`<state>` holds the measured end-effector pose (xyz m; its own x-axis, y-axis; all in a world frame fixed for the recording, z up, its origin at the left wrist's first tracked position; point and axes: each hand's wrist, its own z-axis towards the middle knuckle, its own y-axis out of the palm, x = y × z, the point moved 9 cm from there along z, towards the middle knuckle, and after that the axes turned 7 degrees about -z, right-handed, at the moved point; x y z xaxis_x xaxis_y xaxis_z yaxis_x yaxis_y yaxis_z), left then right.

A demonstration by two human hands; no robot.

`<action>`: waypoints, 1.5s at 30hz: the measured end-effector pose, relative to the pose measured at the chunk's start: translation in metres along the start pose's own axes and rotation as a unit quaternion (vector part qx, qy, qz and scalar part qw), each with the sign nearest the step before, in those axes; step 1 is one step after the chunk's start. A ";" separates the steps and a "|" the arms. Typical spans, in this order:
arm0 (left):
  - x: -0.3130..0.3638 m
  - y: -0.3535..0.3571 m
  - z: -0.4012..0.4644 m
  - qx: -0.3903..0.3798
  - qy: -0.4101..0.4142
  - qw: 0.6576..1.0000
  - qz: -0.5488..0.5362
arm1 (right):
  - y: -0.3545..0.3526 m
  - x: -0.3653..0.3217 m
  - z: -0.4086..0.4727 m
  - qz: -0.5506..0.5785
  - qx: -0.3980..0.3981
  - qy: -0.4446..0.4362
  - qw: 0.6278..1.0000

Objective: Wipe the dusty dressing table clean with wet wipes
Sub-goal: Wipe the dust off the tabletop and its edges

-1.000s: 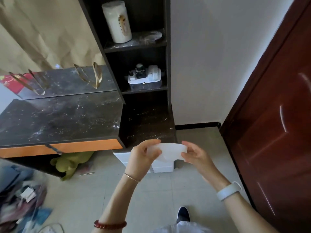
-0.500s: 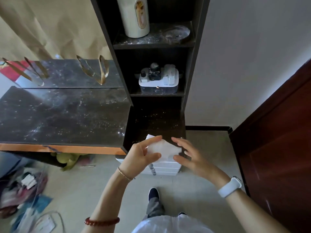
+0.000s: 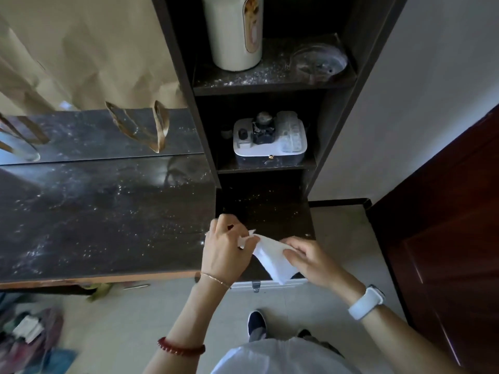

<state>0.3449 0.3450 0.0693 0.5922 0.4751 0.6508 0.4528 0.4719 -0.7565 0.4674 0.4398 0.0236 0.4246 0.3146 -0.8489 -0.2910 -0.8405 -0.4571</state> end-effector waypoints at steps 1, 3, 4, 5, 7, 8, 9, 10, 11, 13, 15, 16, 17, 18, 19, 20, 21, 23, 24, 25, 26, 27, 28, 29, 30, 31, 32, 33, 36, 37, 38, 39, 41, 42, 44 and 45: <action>0.005 0.002 -0.001 0.017 0.035 0.999 -0.013 | 0.001 0.005 0.002 -0.002 0.013 0.011 1.000; 0.021 0.012 -0.005 0.010 0.088 0.995 -0.046 | -0.005 0.021 0.007 0.031 0.081 0.069 0.994; 0.028 0.022 -0.009 -0.008 0.108 0.993 -0.054 | -0.008 0.037 0.010 0.076 0.110 0.129 0.983; 0.031 0.031 -0.011 -0.021 0.118 0.991 -0.058 | -0.006 0.052 0.012 0.127 0.120 0.192 0.966; 0.017 0.041 -0.005 -0.020 0.064 0.994 -0.082 | 0.002 0.069 0.017 0.156 0.082 0.266 0.948; 0.000 0.043 0.002 -0.008 -0.007 0.995 -0.101 | 0.004 0.071 0.017 0.137 0.052 0.279 0.949; -0.020 0.044 0.011 0.009 -0.089 0.990 -0.112 | 0.005 0.072 0.019 0.127 0.035 0.280 0.951; -0.038 0.043 0.017 0.022 -0.159 0.981 -0.111 | 0.002 0.075 0.018 0.129 0.039 0.282 0.950; -0.049 0.043 0.023 0.027 -0.200 0.973 -0.114 | -0.003 0.080 0.017 0.137 0.057 0.286 0.947; -0.050 0.045 0.032 0.018 -0.179 0.975 -0.128 | -0.019 0.088 0.014 0.122 0.104 0.282 0.946; -0.038 0.058 0.035 -0.038 -0.113 0.983 -0.137 | -0.030 0.089 0.016 0.069 0.111 0.269 0.954; -0.031 0.069 0.032 -0.080 -0.090 0.982 -0.146 | -0.032 0.089 0.017 0.043 0.099 0.258 0.960; -0.024 0.082 0.027 -0.127 -0.075 0.976 -0.160 | -0.032 0.086 0.018 0.018 0.079 0.246 0.966; -0.019 0.096 0.022 -0.173 -0.061 0.968 -0.170 | -0.030 0.082 0.020 0.000 0.053 0.227 0.972; -0.015 0.112 0.016 -0.222 -0.057 0.958 -0.175 | -0.026 0.077 0.022 -0.011 0.026 0.204 0.978; -0.012 0.125 0.009 -0.261 -0.067 0.946 -0.180 | -0.022 0.073 0.023 -0.014 0.000 0.185 0.983; -0.013 0.136 0.004 -0.283 -0.083 0.936 -0.191 | -0.021 0.069 0.024 -0.010 -0.012 0.166 0.986; -0.021 0.148 -0.001 -0.287 -0.126 0.923 -0.222 | -0.029 0.068 0.025 0.031 0.030 0.142 0.989; -0.028 0.151 -0.003 -0.275 -0.163 0.916 -0.242 | -0.034 0.072 0.026 0.073 0.059 0.145 0.985; -0.033 0.154 -0.006 -0.265 -0.199 0.902 -0.278 | -0.035 0.078 0.027 0.122 0.076 0.159 0.977; -0.037 0.159 -0.009 -0.256 -0.226 0.887 -0.310 | -0.033 0.088 0.028 0.168 0.086 0.173 0.967; -0.042 0.165 -0.012 -0.252 -0.246 0.876 -0.329 | -0.029 0.100 0.029 0.196 0.101 0.191 0.957; -0.048 0.170 -0.014 -0.248 -0.258 0.878 -0.318 | -0.027 0.114 0.030 0.195 0.125 0.209 0.950; -0.056 0.177 -0.016 -0.242 -0.265 0.883 -0.302 | -0.029 0.128 0.031 0.162 0.160 0.227 0.947; -0.065 0.182 -0.018 -0.231 -0.272 0.893 -0.276 | -0.033 0.138 0.032 0.107 0.201 0.232 0.946; -0.078 0.188 -0.021 -0.214 -0.286 0.899 -0.253 | -0.040 0.144 0.032 0.042 0.244 0.222 0.943; -0.090 0.189 -0.024 -0.199 -0.297 0.909 -0.216 | -0.052 0.143 0.033 -0.025 0.292 0.190 0.937; -0.104 0.191 -0.027 -0.180 -0.299 0.923 -0.163 | -0.062 0.141 0.036 -0.083 0.330 0.143 0.929; -0.130 0.184 -0.035 -0.097 -0.246 0.964 -0.008 | -0.060 0.142 0.053 -0.212 0.340 -0.017 0.916; -0.138 0.186 -0.037 -0.081 -0.231 0.969 0.033 | -0.046 0.152 0.060 -0.255 0.294 -0.047 0.920; -0.149 0.194 -0.042 -0.089 -0.242 0.964 0.059 | -0.024 0.169 0.065 -0.302 0.221 -0.061 0.925; -0.159 0.203 -0.048 -0.098 -0.258 0.959 0.073 | 0.002 0.189 0.065 -0.348 0.134 -0.071 0.925; -0.171 0.214 -0.052 -0.100 -0.250 0.958 0.097 | 0.043 0.229 0.050 -0.401 -0.015 -0.075 0.913; -0.172 0.217 -0.052 -0.103 -0.234 0.960 0.110 | 0.048 0.238 0.042 -0.402 -0.039 -0.069 0.912; -0.179 0.226 -0.053 -0.103 -0.209 0.963 0.138 | 0.037 0.236 0.038 -0.376 -0.016 -0.062 0.924; -0.181 0.229 -0.053 -0.103 -0.200 0.963 0.147 | 0.031 0.230 0.038 -0.366 0.003 -0.068 0.928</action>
<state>0.3769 0.3273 -0.2249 0.4296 0.8333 0.3479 0.4510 0.1357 -0.8821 0.5230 0.5031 -0.1955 0.3979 0.8539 -0.3355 0.0270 -0.3764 -0.9261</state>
